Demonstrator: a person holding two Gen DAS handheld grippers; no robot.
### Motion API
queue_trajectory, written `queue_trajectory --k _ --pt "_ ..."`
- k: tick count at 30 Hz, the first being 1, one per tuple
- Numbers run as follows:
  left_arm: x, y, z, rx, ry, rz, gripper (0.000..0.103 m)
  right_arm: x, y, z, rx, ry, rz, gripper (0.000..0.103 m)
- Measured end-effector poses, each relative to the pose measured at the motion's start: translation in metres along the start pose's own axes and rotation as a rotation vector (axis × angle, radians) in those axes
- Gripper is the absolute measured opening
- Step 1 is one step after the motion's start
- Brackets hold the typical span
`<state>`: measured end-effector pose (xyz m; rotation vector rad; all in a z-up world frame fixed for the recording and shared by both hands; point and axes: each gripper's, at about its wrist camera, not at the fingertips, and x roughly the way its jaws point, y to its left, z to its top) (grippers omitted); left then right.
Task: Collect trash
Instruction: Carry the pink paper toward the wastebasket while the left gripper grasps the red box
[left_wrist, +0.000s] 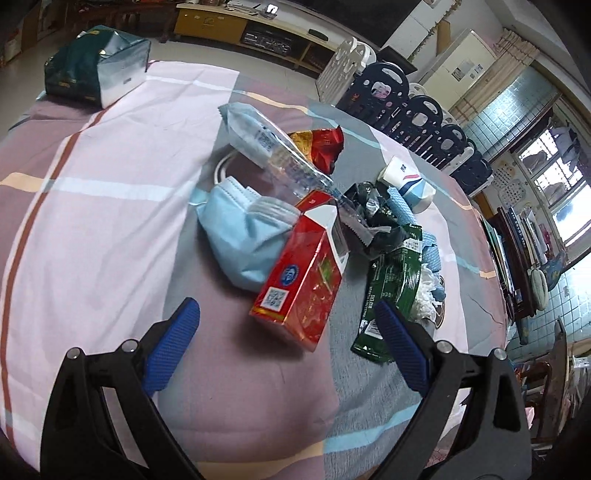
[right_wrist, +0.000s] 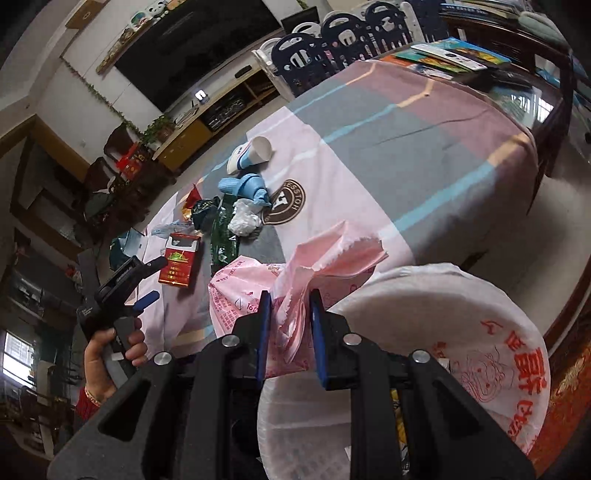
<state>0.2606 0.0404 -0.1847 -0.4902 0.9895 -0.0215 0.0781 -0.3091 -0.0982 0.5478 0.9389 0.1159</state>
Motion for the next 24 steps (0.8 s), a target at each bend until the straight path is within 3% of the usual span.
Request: queue_trajectory --k 2,4,6,9,10,12,20,24 --pt "0.008 -0.001 0.001 -0.013 0.017 -0.022 0.078 -0.005 -0.006 -0.004 0.004 -0.004 -0.001 0.022" --pt "0.01 0.0 0.0 -0.03 0.029 -0.057 0.044 -0.005 -0.006 -0.006 -0.002 -0.002 -0.001 0.022" --pt "0.008 0.002 -0.001 -0.037 0.033 -0.088 0.031 -0.002 -0.004 -0.007 -0.002 0.003 0.009 0.022" --pt "-0.006 0.001 -0.003 -0.029 0.004 -0.097 0.03 0.0 0.001 -0.009 0.002 0.007 0.031 0.022" --pt "-0.015 0.001 -0.005 -0.019 -0.014 -0.099 0.022 0.0 0.003 -0.01 -0.003 0.008 0.034 0.022" --pt "-0.035 -0.002 -0.011 0.004 -0.044 -0.085 0.022 -0.001 0.007 -0.012 -0.013 0.007 0.035 0.022" --pt "-0.112 0.001 -0.062 0.126 -0.146 0.08 0.022 -0.005 0.026 -0.022 -0.052 0.004 0.045 0.022" --pt "-0.142 0.006 -0.084 0.169 -0.166 0.114 0.022 -0.003 0.042 -0.029 -0.089 0.014 0.049 0.022"
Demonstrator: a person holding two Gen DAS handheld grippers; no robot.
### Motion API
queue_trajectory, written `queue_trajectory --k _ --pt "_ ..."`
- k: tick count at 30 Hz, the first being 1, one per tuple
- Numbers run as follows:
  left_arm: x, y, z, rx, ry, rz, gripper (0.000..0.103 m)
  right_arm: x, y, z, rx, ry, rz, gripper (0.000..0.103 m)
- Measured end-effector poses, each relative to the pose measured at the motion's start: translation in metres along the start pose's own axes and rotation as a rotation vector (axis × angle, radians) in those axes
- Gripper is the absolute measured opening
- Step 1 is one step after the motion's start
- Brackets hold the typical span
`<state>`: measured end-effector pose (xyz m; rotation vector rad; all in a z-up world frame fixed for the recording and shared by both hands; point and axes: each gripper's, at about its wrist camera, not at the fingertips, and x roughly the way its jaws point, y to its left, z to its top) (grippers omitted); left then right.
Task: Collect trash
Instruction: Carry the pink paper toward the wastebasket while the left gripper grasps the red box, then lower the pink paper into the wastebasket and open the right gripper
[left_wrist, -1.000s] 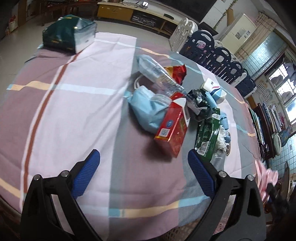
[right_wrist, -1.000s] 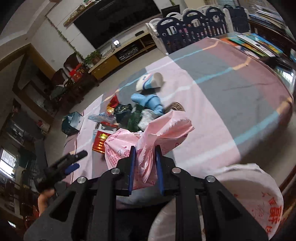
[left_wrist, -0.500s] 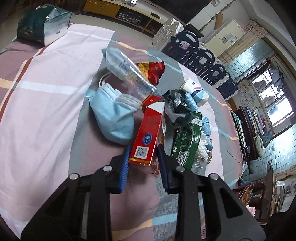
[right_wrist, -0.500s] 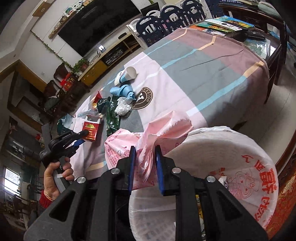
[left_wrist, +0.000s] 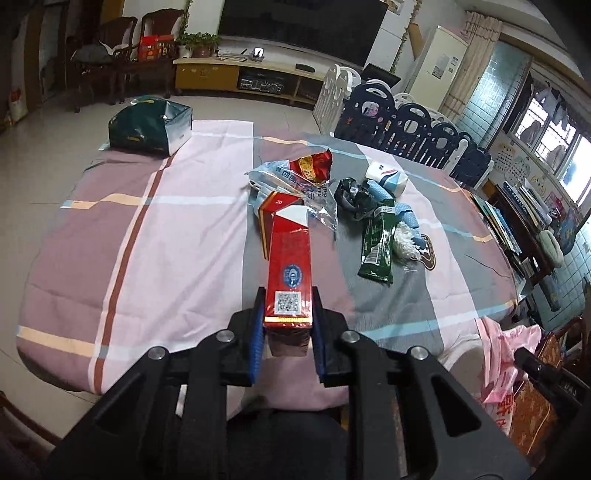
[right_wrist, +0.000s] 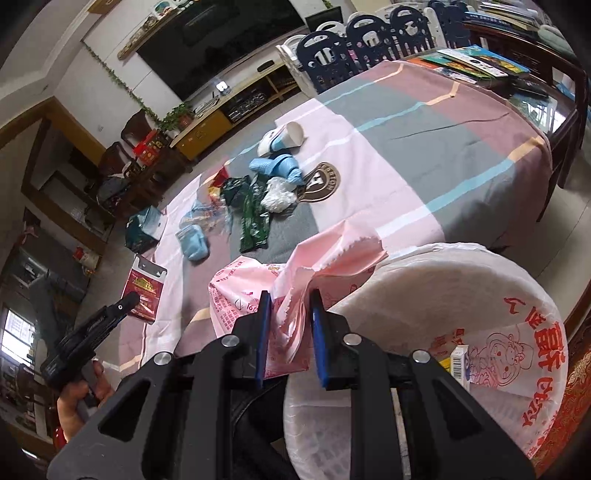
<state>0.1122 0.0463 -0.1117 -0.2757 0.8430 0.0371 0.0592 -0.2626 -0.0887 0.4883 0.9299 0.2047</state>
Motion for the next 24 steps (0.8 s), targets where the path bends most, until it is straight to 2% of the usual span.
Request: queue_trajectory --k 4,12,18,24 --pt "-0.022 -0.003 -0.012 0.04 -0.02 0.002 0.022 -0.007 0.016 -0.004 -0.035 -0.008 -0.015 0.022" --pt "-0.051 -0.019 -0.026 0.097 -0.067 -0.066 0.022 -0.037 0.015 -0.009 -0.03 -0.049 -0.097 0.022" --pt "-0.065 -0.014 -0.021 0.084 -0.111 -0.073 0.022 -0.045 0.011 -0.016 -0.033 -0.048 -0.163 0.022" --pt "-0.067 -0.013 -0.021 0.071 -0.107 -0.087 0.022 -0.048 -0.001 -0.021 -0.021 -0.038 -0.234 0.022"
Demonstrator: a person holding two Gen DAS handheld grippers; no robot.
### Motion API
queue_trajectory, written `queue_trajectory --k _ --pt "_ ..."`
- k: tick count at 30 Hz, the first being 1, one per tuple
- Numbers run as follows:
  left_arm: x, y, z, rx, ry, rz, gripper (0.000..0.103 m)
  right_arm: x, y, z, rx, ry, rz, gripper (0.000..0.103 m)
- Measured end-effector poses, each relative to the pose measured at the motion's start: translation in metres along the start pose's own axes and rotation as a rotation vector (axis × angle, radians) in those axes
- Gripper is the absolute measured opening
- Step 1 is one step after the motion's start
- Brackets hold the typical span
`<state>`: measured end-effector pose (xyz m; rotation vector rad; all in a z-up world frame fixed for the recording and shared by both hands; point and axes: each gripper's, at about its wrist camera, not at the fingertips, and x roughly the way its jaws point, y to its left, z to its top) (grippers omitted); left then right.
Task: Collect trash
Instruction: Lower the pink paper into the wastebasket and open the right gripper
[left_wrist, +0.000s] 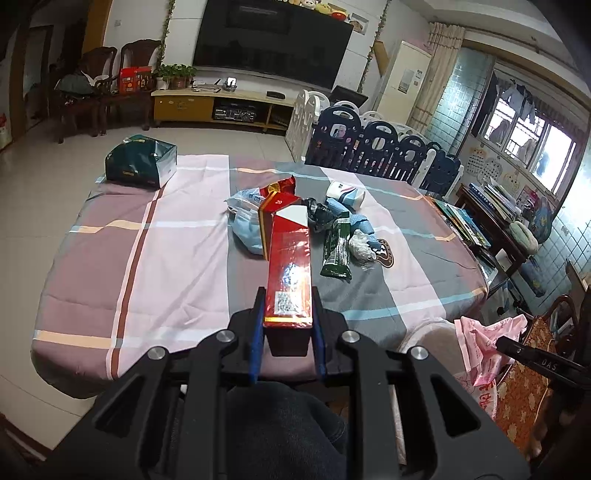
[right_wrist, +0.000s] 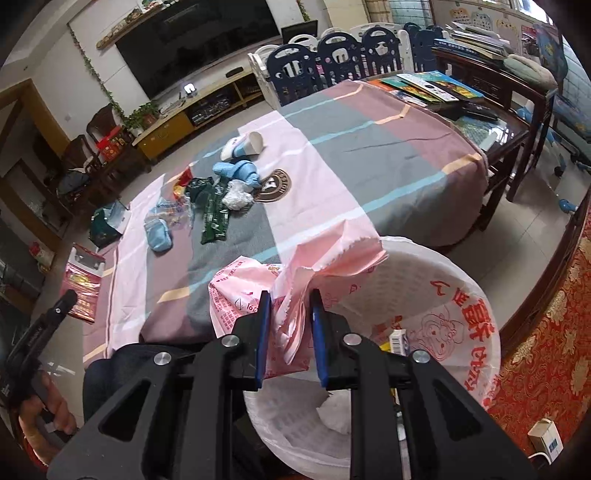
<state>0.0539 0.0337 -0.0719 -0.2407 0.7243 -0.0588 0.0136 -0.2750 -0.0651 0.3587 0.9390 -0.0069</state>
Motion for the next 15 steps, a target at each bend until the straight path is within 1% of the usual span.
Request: queue_trajectory --k 4,6,8,11,12,14,15 --pt "-0.001 -0.004 0.0 0.01 0.0 -0.006 0.022 0.003 -0.018 -0.008 0.016 0.009 -0.07 0.022" --pt "-0.003 -0.008 0.0 0.035 -0.018 0.03 0.022 0.005 -0.031 -0.014 0.047 0.002 -0.102 0.022" --pt "-0.005 -0.01 0.0 0.045 -0.023 0.028 0.022 0.012 -0.048 -0.02 0.103 0.023 -0.12 0.022" --pt "-0.004 -0.014 -0.001 0.053 -0.008 0.02 0.022 0.027 -0.07 -0.032 0.173 0.081 -0.139 0.022" --pt "-0.003 -0.016 -0.002 0.062 -0.003 0.024 0.022 0.032 -0.075 -0.037 0.19 0.098 -0.149 0.024" --pt "-0.002 -0.02 -0.005 0.075 0.007 0.028 0.022 0.035 -0.085 -0.042 0.238 0.112 -0.157 0.036" --pt "0.0 -0.022 -0.006 0.081 0.017 0.024 0.023 0.035 -0.09 -0.044 0.273 0.109 -0.146 0.046"
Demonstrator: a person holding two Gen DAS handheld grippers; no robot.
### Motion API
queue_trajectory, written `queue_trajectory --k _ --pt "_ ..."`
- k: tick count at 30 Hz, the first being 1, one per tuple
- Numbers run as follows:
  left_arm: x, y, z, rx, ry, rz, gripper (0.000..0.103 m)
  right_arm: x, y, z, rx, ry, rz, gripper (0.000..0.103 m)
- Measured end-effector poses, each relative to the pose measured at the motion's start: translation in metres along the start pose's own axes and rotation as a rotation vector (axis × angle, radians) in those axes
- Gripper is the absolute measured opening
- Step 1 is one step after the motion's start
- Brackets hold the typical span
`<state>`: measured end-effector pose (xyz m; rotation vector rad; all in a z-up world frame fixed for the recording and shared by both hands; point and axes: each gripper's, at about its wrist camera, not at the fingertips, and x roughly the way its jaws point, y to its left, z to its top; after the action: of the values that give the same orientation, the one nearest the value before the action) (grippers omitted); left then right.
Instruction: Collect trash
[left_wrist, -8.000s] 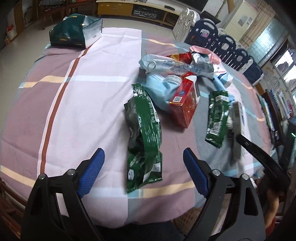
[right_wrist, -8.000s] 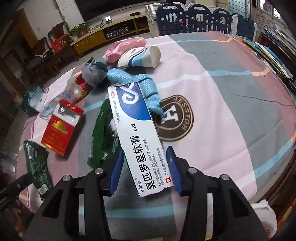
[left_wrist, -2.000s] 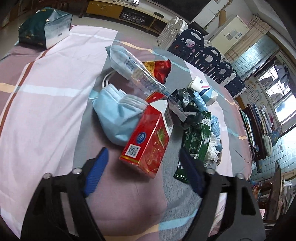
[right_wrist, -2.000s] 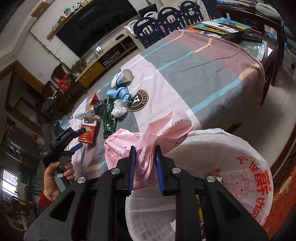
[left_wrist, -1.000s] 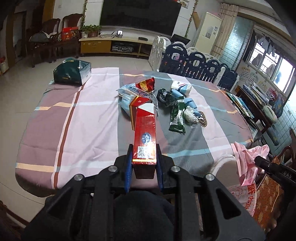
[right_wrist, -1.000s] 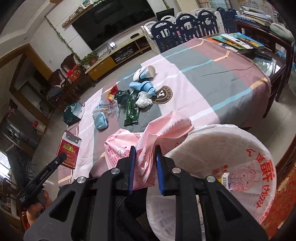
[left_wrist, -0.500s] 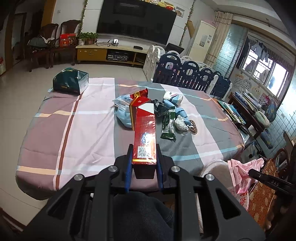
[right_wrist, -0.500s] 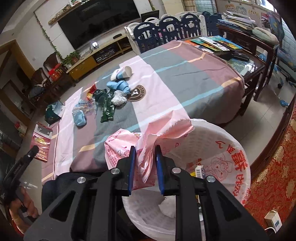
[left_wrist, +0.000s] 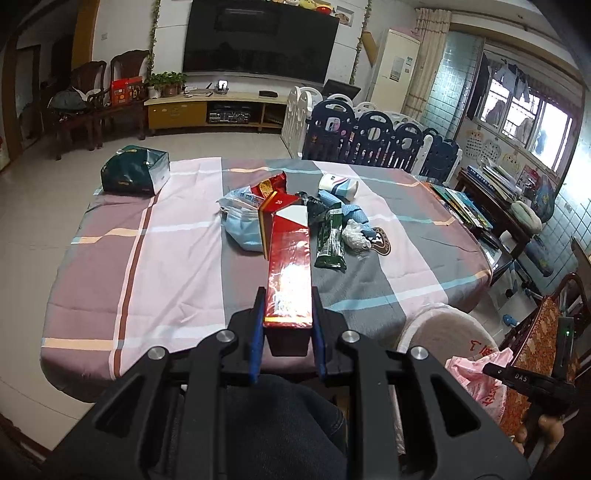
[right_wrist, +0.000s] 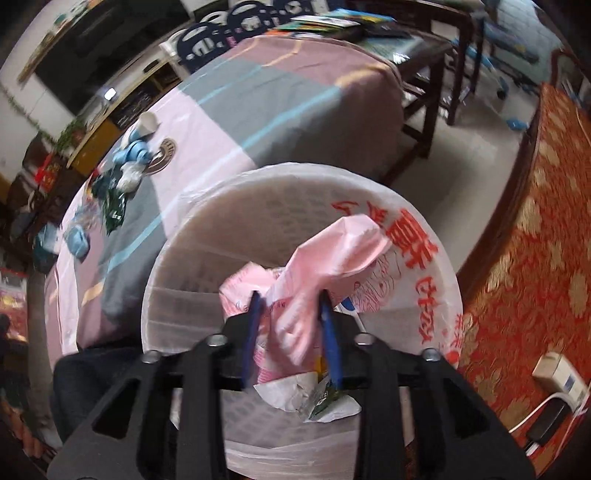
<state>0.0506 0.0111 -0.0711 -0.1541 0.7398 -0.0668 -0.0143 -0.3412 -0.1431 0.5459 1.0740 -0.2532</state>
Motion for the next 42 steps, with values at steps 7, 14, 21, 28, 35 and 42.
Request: queue_trajectory --k 7,14,21,28,35,42 --pt "0.016 -0.023 -0.007 0.048 0.104 -0.088 0.022 -0.042 -0.023 0.018 0.116 -0.172 0.073 0.068" --pt "0.037 -0.079 -0.019 0.125 0.241 -0.413 0.022 -0.087 -0.039 0.034 0.138 -0.323 0.105 0.072" --pt "0.059 -0.158 -0.064 0.358 0.446 -0.618 0.069 -0.089 -0.047 0.036 0.159 -0.324 0.124 0.072" --pt "0.053 -0.127 -0.044 0.338 0.286 -0.313 0.086 -0.077 -0.027 0.032 0.087 -0.283 0.122 0.072" --pt "0.04 -0.066 -0.015 0.213 0.121 0.034 0.087 -0.061 0.018 0.023 -0.057 -0.234 0.115 0.072" --pt "0.006 -0.002 0.009 0.026 0.002 0.103 0.092 -0.045 0.068 0.02 -0.143 -0.152 0.162 0.072"
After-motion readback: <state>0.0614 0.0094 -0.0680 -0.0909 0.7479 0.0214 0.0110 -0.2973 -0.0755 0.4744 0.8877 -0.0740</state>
